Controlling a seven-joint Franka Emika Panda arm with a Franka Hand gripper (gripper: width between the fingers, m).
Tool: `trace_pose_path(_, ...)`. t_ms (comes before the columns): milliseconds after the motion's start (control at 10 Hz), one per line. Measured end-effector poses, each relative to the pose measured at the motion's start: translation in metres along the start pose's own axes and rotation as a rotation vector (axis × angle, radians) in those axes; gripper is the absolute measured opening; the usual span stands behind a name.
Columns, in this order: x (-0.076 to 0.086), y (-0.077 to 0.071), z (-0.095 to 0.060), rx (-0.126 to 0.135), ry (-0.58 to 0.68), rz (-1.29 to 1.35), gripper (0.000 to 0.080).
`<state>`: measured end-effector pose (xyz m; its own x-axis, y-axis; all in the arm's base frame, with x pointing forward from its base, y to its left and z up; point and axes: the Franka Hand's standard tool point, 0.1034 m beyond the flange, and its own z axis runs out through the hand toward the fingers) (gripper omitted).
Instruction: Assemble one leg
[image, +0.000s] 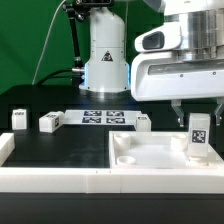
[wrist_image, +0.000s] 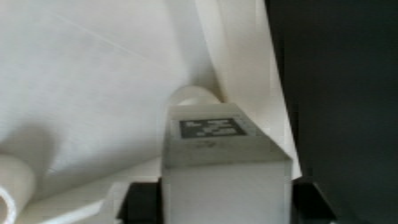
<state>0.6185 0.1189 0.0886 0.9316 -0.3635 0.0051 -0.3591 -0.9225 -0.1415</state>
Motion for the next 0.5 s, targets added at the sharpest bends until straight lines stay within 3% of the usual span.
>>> trace_pose_path(500,-0.0023,-0.0048,0.0018,0.014,0.009,0.543,0.0301)
